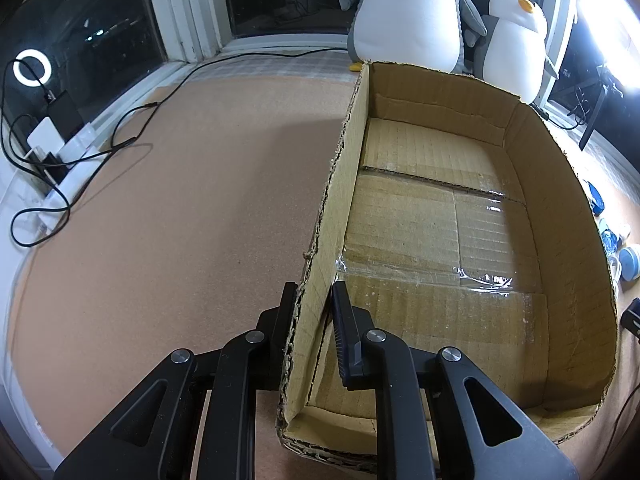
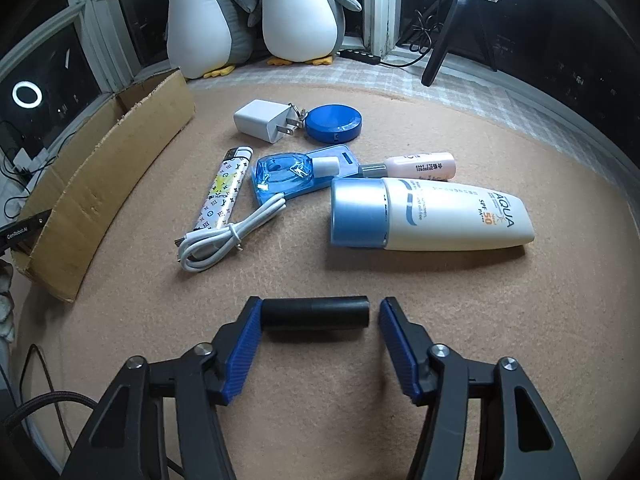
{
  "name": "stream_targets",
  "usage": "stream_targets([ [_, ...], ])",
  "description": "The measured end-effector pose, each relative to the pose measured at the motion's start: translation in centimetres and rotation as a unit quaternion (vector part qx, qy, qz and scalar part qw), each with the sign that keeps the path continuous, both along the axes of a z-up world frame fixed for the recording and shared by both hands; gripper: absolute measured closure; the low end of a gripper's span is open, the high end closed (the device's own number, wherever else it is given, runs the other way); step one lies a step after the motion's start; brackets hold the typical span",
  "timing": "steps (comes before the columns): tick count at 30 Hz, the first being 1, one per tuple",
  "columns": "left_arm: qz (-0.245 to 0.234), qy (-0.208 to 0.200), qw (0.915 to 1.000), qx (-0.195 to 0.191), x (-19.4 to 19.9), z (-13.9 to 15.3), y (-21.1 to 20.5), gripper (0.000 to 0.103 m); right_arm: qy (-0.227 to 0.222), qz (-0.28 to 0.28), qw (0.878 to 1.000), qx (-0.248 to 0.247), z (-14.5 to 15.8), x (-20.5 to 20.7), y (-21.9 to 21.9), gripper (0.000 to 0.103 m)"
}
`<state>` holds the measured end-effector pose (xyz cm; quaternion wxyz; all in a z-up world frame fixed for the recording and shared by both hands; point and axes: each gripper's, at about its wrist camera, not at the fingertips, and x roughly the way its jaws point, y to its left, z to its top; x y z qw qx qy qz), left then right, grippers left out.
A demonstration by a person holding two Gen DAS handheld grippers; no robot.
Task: Organize rigid objects
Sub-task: 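Lower the right gripper onto the black tube and close it, then carry the black tube over the box and open the right gripper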
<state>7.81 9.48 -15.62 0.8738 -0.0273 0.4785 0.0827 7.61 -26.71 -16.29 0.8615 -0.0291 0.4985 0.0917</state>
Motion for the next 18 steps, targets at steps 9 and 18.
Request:
stream_targets([
  [9, 0.0, 0.0, 1.0, 0.0, 0.0, 0.0, 0.0, 0.088, 0.001, 0.001, 1.0, 0.003, 0.1, 0.1, -0.1, 0.055],
  [18, 0.0, -0.002, 1.0, 0.0, 0.0, 0.0, -0.1, 0.088, -0.029, 0.003, 0.999, 0.038, 3.3, -0.4, 1.6, 0.055],
])
